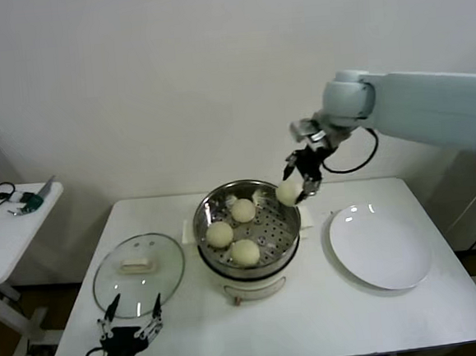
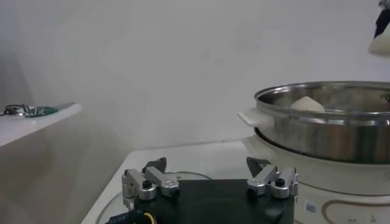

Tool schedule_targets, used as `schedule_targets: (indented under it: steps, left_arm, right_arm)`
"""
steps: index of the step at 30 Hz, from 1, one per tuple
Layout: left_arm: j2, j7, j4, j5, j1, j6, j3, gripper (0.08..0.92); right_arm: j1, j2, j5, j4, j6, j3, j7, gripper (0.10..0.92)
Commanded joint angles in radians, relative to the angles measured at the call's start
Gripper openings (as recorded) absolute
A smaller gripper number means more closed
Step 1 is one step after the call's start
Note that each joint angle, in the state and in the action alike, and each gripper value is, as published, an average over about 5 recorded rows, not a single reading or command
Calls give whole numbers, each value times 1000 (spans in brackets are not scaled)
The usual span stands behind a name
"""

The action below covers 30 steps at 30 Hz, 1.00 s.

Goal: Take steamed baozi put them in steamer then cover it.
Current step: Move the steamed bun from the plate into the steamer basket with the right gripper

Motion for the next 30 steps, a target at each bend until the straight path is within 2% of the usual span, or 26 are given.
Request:
schedule_targets:
  steps: [1, 10, 20, 23, 27, 30]
  left_arm:
    - [-1, 0, -4, -9, 3, 1, -8, 823]
    - [-2, 1, -5, -14, 2, 3, -14, 823]
    - [-1, -5, -6, -18, -4, -3, -20, 823]
    - [1, -5, -10, -11, -5, -5, -23, 823]
    - [8, 0, -17, 1, -5, -7, -30, 823]
    - [11, 1, -22, 5, -7, -18, -31, 823]
  right_arm:
    - [-157, 159, -57, -46, -55, 4, 66, 687]
    - [-240, 196, -139, -150, -43, 13, 64, 687]
    - [-261, 202, -146, -176, -38, 41, 69, 695]
    - [-238, 170, -114, -155, -34, 68, 55, 740]
    - [-168, 69, 1, -126, -26, 139, 27, 810]
    - [-144, -27, 139, -114, -45, 218, 101, 821]
